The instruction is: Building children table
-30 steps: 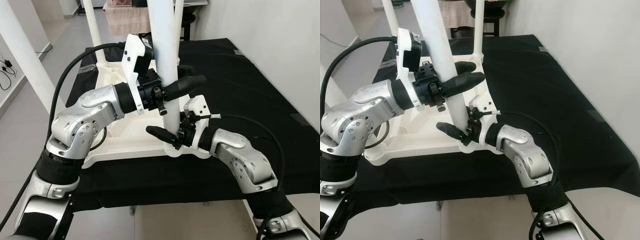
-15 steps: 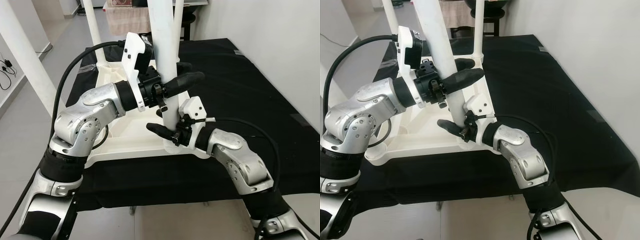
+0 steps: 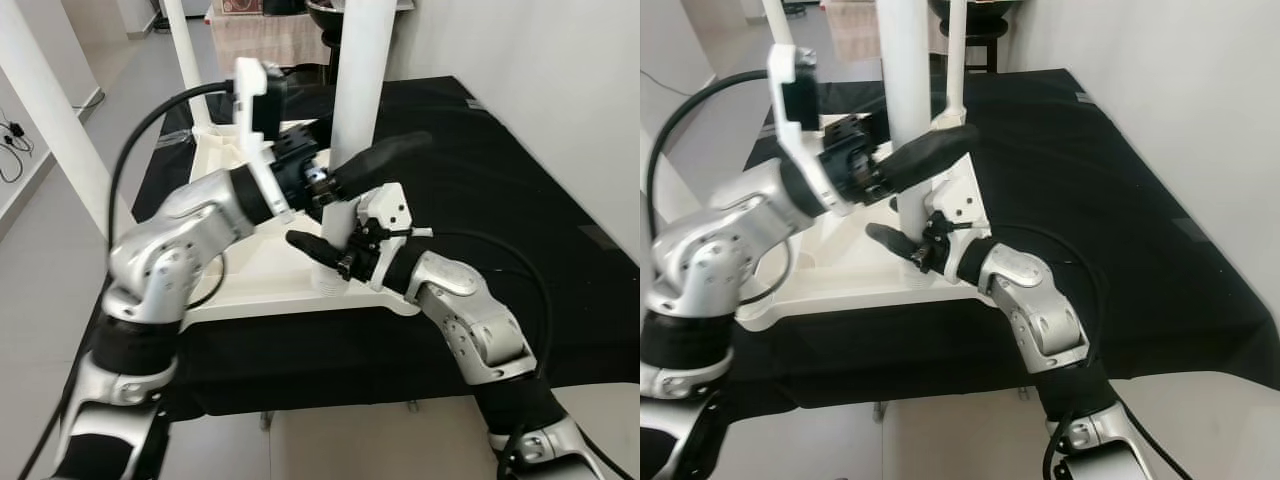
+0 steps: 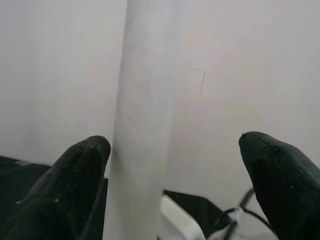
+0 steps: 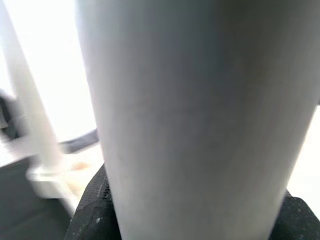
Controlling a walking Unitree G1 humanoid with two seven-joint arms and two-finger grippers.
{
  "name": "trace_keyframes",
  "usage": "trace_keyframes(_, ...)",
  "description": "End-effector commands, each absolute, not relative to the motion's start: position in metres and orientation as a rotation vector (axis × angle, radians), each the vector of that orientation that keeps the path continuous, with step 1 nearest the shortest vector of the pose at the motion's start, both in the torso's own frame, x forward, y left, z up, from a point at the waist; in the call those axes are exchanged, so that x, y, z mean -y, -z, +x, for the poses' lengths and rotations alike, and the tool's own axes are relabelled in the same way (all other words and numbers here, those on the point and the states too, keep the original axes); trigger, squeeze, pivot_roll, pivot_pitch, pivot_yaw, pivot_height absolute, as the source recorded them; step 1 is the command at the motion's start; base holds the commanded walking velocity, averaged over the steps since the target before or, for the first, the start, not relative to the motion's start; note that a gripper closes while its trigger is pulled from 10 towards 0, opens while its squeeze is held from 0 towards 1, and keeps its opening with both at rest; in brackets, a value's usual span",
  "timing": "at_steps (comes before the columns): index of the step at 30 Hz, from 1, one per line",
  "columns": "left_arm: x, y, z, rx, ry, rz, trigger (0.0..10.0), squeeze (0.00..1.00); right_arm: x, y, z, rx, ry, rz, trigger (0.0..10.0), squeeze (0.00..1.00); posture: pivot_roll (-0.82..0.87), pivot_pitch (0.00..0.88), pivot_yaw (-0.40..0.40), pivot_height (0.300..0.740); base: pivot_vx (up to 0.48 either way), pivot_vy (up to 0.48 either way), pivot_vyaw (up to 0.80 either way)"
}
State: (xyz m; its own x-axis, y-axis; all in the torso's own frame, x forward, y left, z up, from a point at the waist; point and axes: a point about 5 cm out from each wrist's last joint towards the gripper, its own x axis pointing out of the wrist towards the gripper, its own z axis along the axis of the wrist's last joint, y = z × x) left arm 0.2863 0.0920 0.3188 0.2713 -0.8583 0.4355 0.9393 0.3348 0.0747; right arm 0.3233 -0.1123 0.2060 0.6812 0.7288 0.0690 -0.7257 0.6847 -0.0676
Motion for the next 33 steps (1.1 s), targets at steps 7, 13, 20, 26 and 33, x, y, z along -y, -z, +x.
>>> trace_keyframes(7, -0.144, -0.331, 0.291, 0.500, 0.958, -0.103, 10.0, 1.00, 0.156, -0.215, 0.341, 0.134, -0.563, 0.018, 0.0, 0.00, -0.01, 0.034, -0.015, 0.740, 0.000, 0.000, 0.00)
trace_keyframes(13, -0.165, -0.317, 0.296, 0.467, 0.741, -0.173, 10.0, 0.00, 0.186, -0.221, 0.349, 0.175, -0.341, 0.085, 0.0, 0.00, -0.01, 0.040, -0.021, 0.740, 0.000, 0.000, 0.00)
trace_keyframes(20, -0.157, -0.262, 0.294, 0.304, 0.563, -0.277, 10.0, 0.00, 0.188, -0.221, 0.346, 0.205, -0.278, 0.151, 10.0, 0.00, -0.02, 0.046, -0.019, 0.740, 0.000, 0.000, 0.00)
trace_keyframes(26, -0.143, -0.214, 0.285, 0.163, 0.407, -0.347, 10.0, 0.00, 0.172, -0.204, 0.340, 0.185, -0.279, 0.169, 10.0, 0.00, -0.01, 0.053, -0.020, 0.740, 0.000, 0.000, 0.00)
trace_keyframes(33, -0.141, -0.206, 0.281, 0.125, 0.381, -0.309, 10.0, 0.00, 0.168, -0.204, 0.337, 0.207, -0.296, 0.202, 10.0, 0.00, -0.01, 0.056, -0.014, 0.740, 0.000, 0.000, 0.00)
